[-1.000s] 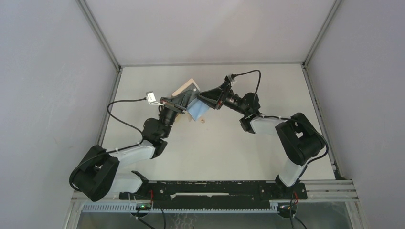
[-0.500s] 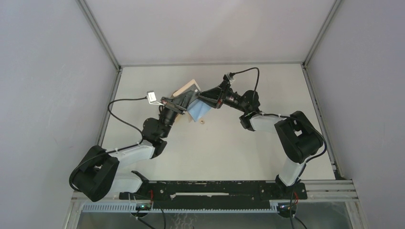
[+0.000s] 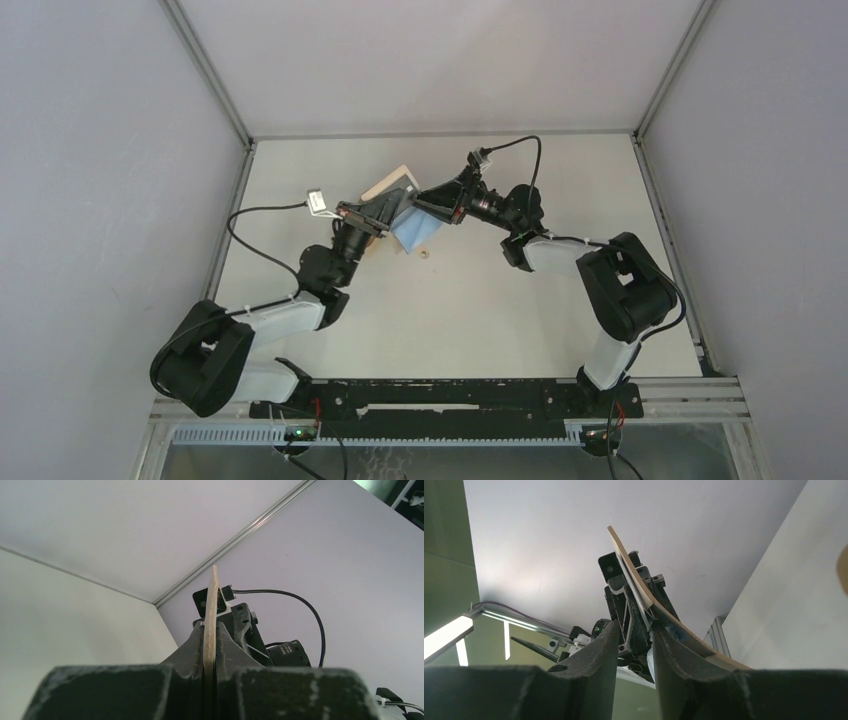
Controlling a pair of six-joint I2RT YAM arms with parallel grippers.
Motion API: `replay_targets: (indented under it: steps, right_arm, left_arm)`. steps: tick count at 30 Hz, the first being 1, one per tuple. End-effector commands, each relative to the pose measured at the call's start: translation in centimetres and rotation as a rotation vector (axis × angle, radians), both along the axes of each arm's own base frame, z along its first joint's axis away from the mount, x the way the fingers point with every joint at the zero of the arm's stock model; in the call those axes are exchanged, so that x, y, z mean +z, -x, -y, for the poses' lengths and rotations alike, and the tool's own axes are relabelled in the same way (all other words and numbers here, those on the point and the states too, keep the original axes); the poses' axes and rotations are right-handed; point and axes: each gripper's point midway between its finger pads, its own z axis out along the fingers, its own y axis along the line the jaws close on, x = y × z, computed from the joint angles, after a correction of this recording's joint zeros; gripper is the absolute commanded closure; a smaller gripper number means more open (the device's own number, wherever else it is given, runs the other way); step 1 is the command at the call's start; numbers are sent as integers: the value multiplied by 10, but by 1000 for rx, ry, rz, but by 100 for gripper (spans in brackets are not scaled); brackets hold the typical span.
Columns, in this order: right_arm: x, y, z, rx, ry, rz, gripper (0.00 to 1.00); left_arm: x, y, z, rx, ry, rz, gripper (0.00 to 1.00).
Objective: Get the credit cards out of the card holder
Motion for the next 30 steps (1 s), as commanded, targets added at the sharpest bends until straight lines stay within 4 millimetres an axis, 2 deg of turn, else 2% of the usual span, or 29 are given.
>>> replay_targets:
  steps: [1, 4, 6, 12, 17, 23, 30]
  right_arm:
    - [43, 1, 7, -51, -54, 168, 62]
    - [49, 4, 9, -64, -65, 205, 63]
    - [53, 4, 12, -78, -73, 224, 63]
    - [52, 0, 12, -96, -75, 233, 64]
    - [45, -4, 10, -100, -53, 223, 63]
    - [40, -6, 9, -101, -30, 204, 62]
    - [28, -13, 13, -104, 15, 190, 56]
  left_arm:
    - [26, 10, 9, -76, 18, 59, 91]
    - [26, 11, 11, -89, -9, 67, 83]
    - [23, 10, 14, -107, -28, 53, 82]
    - [19, 11, 23, -180, -42, 44, 82]
    - [21, 14, 38, -274, -40, 47, 88]
    - [20, 14, 42, -335, -3, 55, 89]
    - [20, 16, 43, -366, -13, 64, 87]
